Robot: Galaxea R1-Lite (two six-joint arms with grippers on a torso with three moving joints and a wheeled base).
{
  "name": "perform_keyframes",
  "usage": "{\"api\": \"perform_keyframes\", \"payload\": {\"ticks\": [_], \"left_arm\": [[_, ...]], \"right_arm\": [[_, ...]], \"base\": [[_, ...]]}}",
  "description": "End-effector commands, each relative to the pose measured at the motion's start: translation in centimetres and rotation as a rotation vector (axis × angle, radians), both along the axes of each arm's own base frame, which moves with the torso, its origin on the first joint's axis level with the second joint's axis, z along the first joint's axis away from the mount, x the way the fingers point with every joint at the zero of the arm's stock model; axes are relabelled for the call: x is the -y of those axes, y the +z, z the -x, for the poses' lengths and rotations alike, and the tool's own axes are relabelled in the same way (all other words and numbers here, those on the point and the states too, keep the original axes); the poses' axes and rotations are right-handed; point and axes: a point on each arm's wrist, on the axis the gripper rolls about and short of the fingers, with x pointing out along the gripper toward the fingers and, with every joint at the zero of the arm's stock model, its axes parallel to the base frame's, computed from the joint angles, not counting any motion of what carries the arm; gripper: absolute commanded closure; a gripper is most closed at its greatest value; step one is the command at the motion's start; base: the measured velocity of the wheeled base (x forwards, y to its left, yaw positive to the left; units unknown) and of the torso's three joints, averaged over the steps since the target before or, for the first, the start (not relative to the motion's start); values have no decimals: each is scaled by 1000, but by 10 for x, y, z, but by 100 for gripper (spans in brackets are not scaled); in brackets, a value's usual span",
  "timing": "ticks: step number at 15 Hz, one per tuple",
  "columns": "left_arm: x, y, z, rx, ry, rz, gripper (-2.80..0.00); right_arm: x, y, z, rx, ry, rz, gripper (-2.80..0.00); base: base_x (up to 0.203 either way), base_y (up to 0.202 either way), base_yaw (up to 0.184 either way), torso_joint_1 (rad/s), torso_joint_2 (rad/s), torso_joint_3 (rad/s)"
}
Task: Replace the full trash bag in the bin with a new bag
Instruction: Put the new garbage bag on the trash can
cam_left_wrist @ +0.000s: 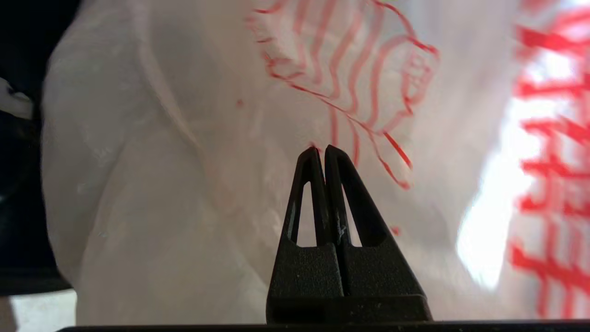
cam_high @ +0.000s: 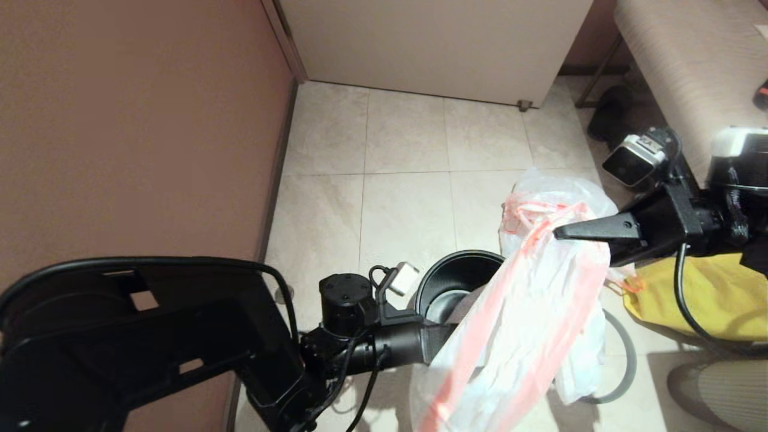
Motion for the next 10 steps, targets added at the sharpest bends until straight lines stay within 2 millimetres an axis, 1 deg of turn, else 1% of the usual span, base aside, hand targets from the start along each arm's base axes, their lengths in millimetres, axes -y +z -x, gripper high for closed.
{"api": "perform_keyframes", "payload": {"ticks": [1,3,4,6,7,8,9,10], "left_arm": [[-15,19,18,18,-17,23,0],[-25,27,36,22,-35,51,0],[-28,35,47,25,-52,92,0],[-33,49,65,28,-78,139,0],[-35,49,68,22,-79,139,0],[-38,45,64,11,-63,130,0],[-42,40,57,0,-35,118,0],[-46,36,51,-8,-12,108,0]], "right_arm": [[-6,-7,-22,-13,17,0,0],[-16,-12,-25,-26,45,2,0],[-22,-13,-25,-31,56,4,0],[-40,-15,-23,-34,60,13,0],[-44,-24,-28,-54,34,23,0],[-45,-34,-36,-60,6,29,0],[-40,-44,-47,-30,-28,24,0],[-30,-49,-56,11,-65,16,0]], "base": [[0,0,0,0,0,0],[0,0,0,0,0,0],[0,0,0,0,0,0],[0,0,0,0,0,0],[0,0,0,0,0,0],[0,0,0,0,0,0],[0,0,0,0,0,0],[0,0,0,0,0,0]]}}
